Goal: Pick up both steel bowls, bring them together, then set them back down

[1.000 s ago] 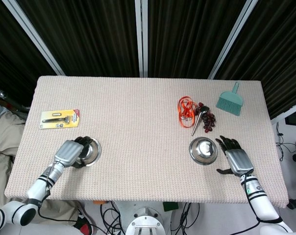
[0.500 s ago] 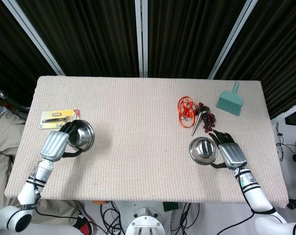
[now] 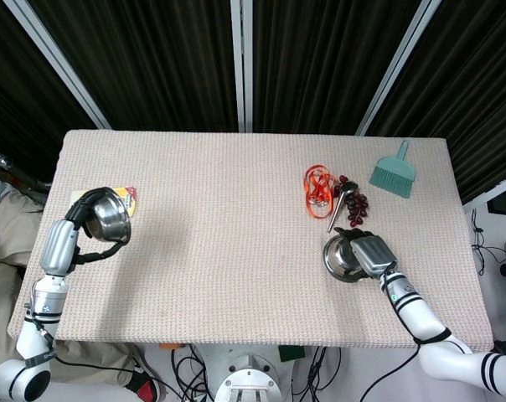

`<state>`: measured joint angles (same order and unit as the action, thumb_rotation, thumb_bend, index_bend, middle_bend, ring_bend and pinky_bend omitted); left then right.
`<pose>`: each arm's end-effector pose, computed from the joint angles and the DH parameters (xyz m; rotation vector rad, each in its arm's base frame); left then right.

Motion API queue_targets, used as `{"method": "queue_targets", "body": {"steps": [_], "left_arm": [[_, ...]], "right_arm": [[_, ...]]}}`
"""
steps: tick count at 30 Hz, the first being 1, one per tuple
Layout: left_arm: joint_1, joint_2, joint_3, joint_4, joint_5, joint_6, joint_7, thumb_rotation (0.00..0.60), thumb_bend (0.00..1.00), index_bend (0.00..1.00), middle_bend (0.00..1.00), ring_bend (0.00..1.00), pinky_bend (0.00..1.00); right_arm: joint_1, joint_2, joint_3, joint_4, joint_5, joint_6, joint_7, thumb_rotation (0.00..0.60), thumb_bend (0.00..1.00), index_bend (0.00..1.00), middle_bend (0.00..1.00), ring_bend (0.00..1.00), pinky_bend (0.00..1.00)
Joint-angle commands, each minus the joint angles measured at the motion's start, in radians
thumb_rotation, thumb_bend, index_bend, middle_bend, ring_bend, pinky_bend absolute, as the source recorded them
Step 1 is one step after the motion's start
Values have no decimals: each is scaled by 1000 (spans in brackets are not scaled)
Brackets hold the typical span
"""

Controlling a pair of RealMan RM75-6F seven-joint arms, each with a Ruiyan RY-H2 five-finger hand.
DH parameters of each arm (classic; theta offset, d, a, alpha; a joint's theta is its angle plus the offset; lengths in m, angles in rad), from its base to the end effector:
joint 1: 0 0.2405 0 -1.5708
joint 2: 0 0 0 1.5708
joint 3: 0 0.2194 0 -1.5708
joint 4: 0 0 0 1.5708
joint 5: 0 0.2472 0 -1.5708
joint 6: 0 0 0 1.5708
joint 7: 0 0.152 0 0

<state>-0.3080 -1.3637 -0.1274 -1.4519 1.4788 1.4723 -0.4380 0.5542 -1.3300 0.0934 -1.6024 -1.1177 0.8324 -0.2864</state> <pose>-0.2377 0.2669 0.0625 -1.2684 -1.1594 -1.4909 -0.2114 -0.2877 -0.0282 1.8737 -1.1514 0.6484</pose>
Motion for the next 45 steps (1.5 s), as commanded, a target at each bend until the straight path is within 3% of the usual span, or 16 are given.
{"method": "queue_targets", "body": {"steps": [1,4,9,14,17,20,22,25,34,45], "left_arm": [[2,-3,-4,7,4,1,-18,600,307,585,498,413,641],[2,-6,-7,12,5,-1,-32,600,307,585,498,413,641],[5,-4,-10,12,9,2,-38,600,306,584,498,414,640],[13,5,-18,-16,11,12,-117,600,306,581,498,414,640],[10,10,-22,-47,19,2,-258,600,307,584,500,414,639],[-15,-1,-37,-80,40,-18,-460,600,322,589,506,419,634],[-43,-15,-51,-92,65,-29,-610,600,336,593,508,420,629],[-89,-50,-66,-84,105,-38,-737,600,337,598,510,422,628],[-215,-108,-46,-65,202,-107,-922,600,337,615,524,440,643],[-318,-133,-99,-48,151,-171,-858,600,337,628,538,456,649]], "right_arm": [[1,-4,-6,0,10,14,-10,600,266,514,412,356,494],[-5,-6,-7,-4,5,35,-4,600,304,620,458,405,544],[-33,12,-1,-27,-54,107,52,600,327,691,495,445,586],[-100,90,40,-115,-179,263,249,600,329,714,515,466,610],[-140,98,89,-126,-271,388,482,600,344,721,521,476,620],[-152,34,141,-87,-319,488,714,600,348,723,523,478,623],[-139,-36,172,-67,-316,517,798,600,348,723,523,475,623],[-103,-146,213,-50,-332,556,889,600,356,722,523,472,624],[27,-285,278,-33,-361,502,1039,600,363,722,523,473,624],[140,-358,332,10,-325,433,1016,600,366,721,522,472,624]]}}
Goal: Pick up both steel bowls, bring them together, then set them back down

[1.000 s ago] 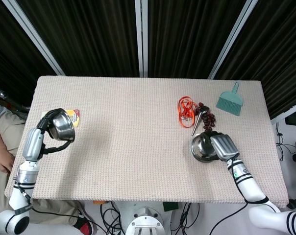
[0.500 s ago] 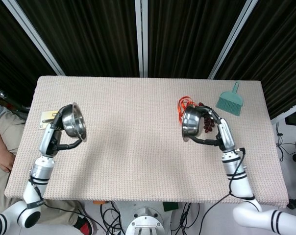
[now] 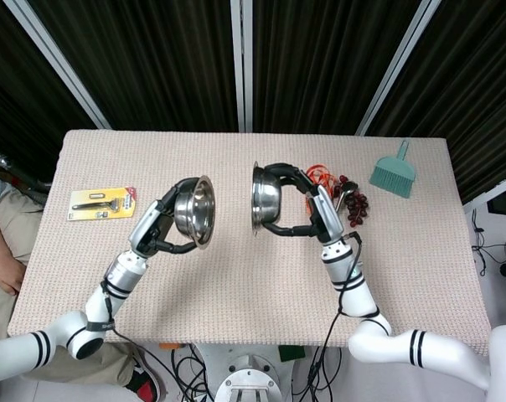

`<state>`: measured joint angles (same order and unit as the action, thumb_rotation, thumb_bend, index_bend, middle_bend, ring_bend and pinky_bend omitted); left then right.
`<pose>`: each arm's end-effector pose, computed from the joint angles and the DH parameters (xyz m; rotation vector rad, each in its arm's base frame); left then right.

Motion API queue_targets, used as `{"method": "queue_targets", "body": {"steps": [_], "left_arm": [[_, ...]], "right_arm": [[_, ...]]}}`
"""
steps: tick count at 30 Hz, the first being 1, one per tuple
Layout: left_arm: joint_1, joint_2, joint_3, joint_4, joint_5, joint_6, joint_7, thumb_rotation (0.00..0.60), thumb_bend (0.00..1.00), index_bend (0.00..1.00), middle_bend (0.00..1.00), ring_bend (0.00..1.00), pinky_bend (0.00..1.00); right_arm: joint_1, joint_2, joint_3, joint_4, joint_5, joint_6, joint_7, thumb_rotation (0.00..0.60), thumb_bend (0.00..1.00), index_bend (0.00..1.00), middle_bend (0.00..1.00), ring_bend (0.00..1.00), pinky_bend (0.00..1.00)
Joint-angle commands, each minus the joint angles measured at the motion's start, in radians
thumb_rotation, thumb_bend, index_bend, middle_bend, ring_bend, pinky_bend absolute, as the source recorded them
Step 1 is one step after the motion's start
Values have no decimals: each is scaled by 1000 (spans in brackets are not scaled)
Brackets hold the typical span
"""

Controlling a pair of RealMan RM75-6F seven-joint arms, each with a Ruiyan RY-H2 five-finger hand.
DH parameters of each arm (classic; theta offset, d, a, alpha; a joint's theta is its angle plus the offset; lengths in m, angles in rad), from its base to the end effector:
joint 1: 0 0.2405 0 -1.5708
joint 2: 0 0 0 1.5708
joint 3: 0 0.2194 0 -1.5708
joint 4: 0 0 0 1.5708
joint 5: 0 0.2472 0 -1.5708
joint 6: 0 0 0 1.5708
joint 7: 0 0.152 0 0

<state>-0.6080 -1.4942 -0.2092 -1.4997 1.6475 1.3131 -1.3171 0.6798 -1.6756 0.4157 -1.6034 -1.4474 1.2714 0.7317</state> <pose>-0.0868 0.3074 0.0094 1.1117 1.8643 2.0336 -0.0020 -0.3230 0.0085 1.1780 -1.6951 2.2746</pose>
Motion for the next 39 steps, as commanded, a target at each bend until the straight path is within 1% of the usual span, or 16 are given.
{"method": "queue_targets", "body": {"steps": [1,5,8,11,14,17,23,27,30,36,39], "left_arm": [[-24,-3,-24,-3,-26,-14,30,600,337,630,541,458,650],[-47,-22,-59,-23,-76,-26,96,600,341,639,551,467,650],[-65,-52,-91,-30,-123,-32,153,600,347,642,557,473,651],[-87,-75,-111,-39,-142,-40,195,600,350,642,557,474,651],[-97,-87,-117,-46,-152,-43,225,600,351,642,556,474,651],[-93,-87,-118,-47,-168,-39,237,600,352,642,556,474,651],[-67,-68,-107,-47,-170,-16,228,600,352,642,557,474,651],[-54,-58,-106,-49,-175,-5,216,600,352,642,557,474,651],[-67,-65,-109,-49,-171,-15,214,600,352,642,557,474,651],[-111,-92,-118,-52,-146,-35,218,600,352,643,557,474,651],[-111,-85,-123,-60,-144,-26,222,600,352,642,557,474,651]], "right_arm": [[22,-19,14,16,6,-7,-1,600,366,722,522,472,624],[68,-42,42,49,15,-31,13,600,365,720,522,473,624],[99,-64,53,73,27,-46,18,600,365,720,522,473,624],[132,-91,63,103,41,-69,26,600,365,721,522,473,624],[159,-109,70,129,48,-85,30,600,365,722,522,473,624],[166,-113,70,136,50,-80,33,600,365,722,522,473,624],[122,-67,61,89,22,-12,48,600,364,722,522,473,624],[92,-45,58,65,30,17,79,600,365,722,522,473,624],[109,-55,57,75,41,-7,88,600,365,722,522,473,624],[179,-105,71,126,65,-69,81,600,365,723,522,473,624],[182,-112,68,135,62,-60,72,600,364,723,521,473,624]]}}
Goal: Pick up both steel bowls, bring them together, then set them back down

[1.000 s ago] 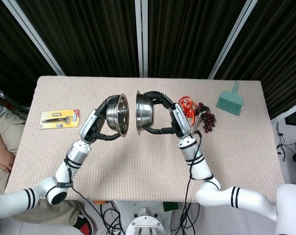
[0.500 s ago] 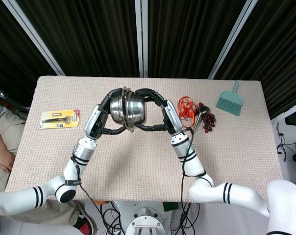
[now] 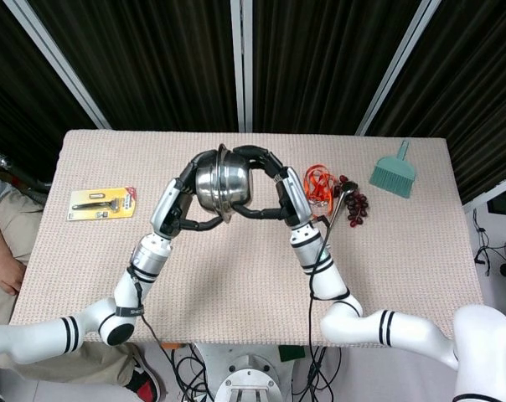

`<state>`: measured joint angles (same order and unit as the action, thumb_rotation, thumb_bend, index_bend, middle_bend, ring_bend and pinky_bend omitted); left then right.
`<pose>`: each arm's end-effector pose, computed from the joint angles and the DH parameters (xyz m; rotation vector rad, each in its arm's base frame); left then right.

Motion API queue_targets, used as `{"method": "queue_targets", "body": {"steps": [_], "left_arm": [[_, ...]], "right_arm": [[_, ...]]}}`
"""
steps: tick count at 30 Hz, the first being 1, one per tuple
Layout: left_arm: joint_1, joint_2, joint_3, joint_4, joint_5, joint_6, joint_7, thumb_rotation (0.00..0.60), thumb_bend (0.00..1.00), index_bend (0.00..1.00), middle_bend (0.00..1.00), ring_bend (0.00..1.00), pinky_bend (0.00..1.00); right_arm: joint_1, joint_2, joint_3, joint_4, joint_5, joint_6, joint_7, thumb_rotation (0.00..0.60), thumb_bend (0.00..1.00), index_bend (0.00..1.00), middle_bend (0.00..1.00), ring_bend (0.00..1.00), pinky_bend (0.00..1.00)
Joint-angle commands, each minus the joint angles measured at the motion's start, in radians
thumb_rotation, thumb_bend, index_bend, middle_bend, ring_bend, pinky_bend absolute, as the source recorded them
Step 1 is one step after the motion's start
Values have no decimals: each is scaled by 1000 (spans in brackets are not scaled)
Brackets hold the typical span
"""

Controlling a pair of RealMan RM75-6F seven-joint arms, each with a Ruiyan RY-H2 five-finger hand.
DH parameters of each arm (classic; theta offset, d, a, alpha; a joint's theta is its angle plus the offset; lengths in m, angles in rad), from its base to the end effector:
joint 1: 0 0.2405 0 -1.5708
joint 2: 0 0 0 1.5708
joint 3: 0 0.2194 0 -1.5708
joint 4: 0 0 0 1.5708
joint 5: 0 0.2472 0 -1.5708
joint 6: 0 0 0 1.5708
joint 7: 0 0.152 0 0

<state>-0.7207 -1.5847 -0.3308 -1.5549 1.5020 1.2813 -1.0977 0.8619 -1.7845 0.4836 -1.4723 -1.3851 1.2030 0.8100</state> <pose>-0.0205 0.3265 0.0098 1.0898 1.7746 2.1582 0.0512 -0.3426 -0.0122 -1.1665 1.7393 -2.2626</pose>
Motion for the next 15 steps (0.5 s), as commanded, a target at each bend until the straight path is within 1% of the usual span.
{"method": "queue_targets", "body": {"steps": [1,3,5,6,8,10,11,12,13,15], "left_arm": [[5,10,0,-7,3,11,5,600,352,642,557,474,651],[22,26,9,-14,3,25,9,600,352,642,557,474,651],[52,55,32,-18,6,42,19,600,352,642,557,474,651],[68,71,46,-18,8,49,28,600,353,642,557,474,651],[110,122,96,-14,9,46,72,600,353,642,557,474,651],[137,184,159,-3,13,6,153,600,352,642,556,474,651],[151,221,201,5,9,-31,227,600,350,643,556,473,651],[157,249,234,6,3,-68,285,600,349,642,556,473,651],[159,289,278,-2,-4,-132,352,600,348,642,556,473,651],[155,338,328,-17,-18,-213,452,600,344,642,556,473,652]], "right_arm": [[-5,-1,-1,1,-3,18,-6,600,365,723,521,473,624],[-28,20,-7,-18,-15,47,-7,600,364,723,521,473,624],[-67,62,-22,-47,-39,88,-20,600,364,723,521,473,624],[-90,86,-32,-62,-49,108,-28,600,364,722,521,473,624],[-151,150,-65,-97,-66,146,-52,600,365,722,521,473,624],[-208,214,-107,-124,-77,167,-76,600,365,722,521,473,624],[-244,258,-141,-138,-82,172,-98,600,364,722,519,473,624],[-269,292,-170,-144,-87,170,-118,600,364,722,516,473,624],[-300,336,-211,-147,-94,162,-157,600,365,721,514,473,624],[-340,391,-271,-141,-102,151,-237,600,365,718,507,473,624]]}}
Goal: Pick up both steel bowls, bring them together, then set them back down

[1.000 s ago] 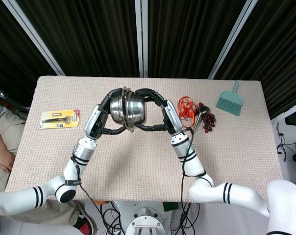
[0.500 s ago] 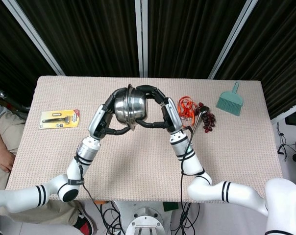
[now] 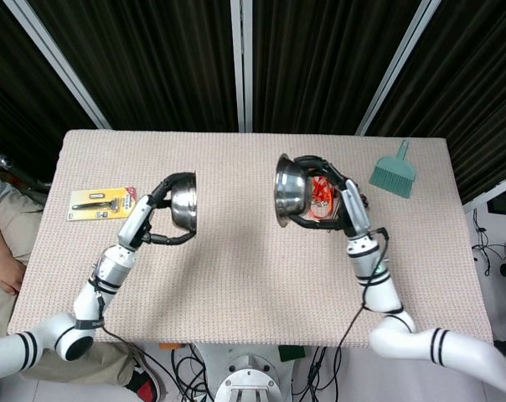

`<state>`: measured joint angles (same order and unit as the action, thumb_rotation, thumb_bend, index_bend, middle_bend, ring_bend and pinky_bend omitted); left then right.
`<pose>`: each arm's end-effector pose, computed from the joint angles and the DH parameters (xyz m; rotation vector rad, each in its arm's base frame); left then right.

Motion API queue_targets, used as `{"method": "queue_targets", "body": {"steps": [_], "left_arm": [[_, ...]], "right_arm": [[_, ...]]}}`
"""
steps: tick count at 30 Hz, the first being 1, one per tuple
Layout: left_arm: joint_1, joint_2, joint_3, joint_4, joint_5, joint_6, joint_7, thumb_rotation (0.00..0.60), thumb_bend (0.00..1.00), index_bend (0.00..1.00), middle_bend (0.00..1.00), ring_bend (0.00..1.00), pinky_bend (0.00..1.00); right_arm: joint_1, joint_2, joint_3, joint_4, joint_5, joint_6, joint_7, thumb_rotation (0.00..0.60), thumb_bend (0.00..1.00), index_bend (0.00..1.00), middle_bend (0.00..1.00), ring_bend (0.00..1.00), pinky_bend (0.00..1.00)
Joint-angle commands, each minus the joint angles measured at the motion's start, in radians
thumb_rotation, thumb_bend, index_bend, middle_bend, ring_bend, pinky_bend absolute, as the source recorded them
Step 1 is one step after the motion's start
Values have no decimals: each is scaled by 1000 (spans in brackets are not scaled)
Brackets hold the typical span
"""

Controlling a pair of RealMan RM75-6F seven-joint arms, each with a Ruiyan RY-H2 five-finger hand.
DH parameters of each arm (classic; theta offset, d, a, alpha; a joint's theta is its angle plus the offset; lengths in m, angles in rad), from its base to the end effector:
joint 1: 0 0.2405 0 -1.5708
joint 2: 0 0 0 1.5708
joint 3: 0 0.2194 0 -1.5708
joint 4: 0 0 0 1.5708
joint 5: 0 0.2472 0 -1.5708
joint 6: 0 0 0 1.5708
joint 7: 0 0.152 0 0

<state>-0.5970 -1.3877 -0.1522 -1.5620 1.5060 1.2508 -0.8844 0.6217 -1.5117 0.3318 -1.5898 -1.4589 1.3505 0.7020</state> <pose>-0.1236 0.3102 0.0174 -1.4060 -1.7169 -1.8713 -0.0632 -0.3292 0.0371 1.2432 -1.4820 2.1344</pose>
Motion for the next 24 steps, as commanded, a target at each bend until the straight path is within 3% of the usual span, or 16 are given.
{"method": "queue_targets", "body": {"steps": [1,5,11,13,15,16,17,18,20,22,24], "left_arm": [[28,157,169,-16,-26,-216,295,600,341,643,555,473,653],[7,180,219,-61,-77,-333,583,600,332,645,557,474,654],[-45,138,208,-90,-222,-455,833,600,332,646,563,517,668],[-51,124,204,-83,-248,-460,884,600,320,570,544,507,666],[-58,117,200,-85,-282,-474,917,600,282,281,430,427,615],[-55,112,195,-82,-286,-465,919,600,259,128,322,346,541],[-46,102,186,-76,-279,-438,915,599,242,57,241,282,475],[-31,85,177,-63,-260,-395,913,583,216,6,134,197,381],[-7,63,173,-37,-224,-338,899,516,169,0,22,86,259],[12,52,165,-23,-187,-287,870,453,148,0,1,38,210],[27,47,164,-11,-160,-253,855,379,134,0,0,9,181]], "right_arm": [[-117,139,-147,-19,-30,-3,-176,600,365,717,505,473,624],[-171,215,-265,-36,-10,-82,-345,600,365,714,502,472,623],[-202,205,-324,-38,51,-162,-450,600,364,695,485,467,619],[-203,191,-325,-23,58,-176,-465,600,364,684,474,459,608],[-201,176,-325,-9,60,-194,-462,600,351,638,425,413,569],[-197,176,-328,-7,55,-208,-454,600,330,556,353,342,514],[-191,180,-333,-6,51,-227,-448,600,285,417,242,226,414],[-184,186,-336,-6,48,-246,-445,600,231,237,125,112,287],[-180,191,-331,-4,48,-254,-453,600,122,33,10,4,117],[-188,185,-322,-2,44,-233,-460,600,30,0,0,0,34],[-196,187,-318,-6,44,-220,-472,600,4,0,0,0,4]]}}
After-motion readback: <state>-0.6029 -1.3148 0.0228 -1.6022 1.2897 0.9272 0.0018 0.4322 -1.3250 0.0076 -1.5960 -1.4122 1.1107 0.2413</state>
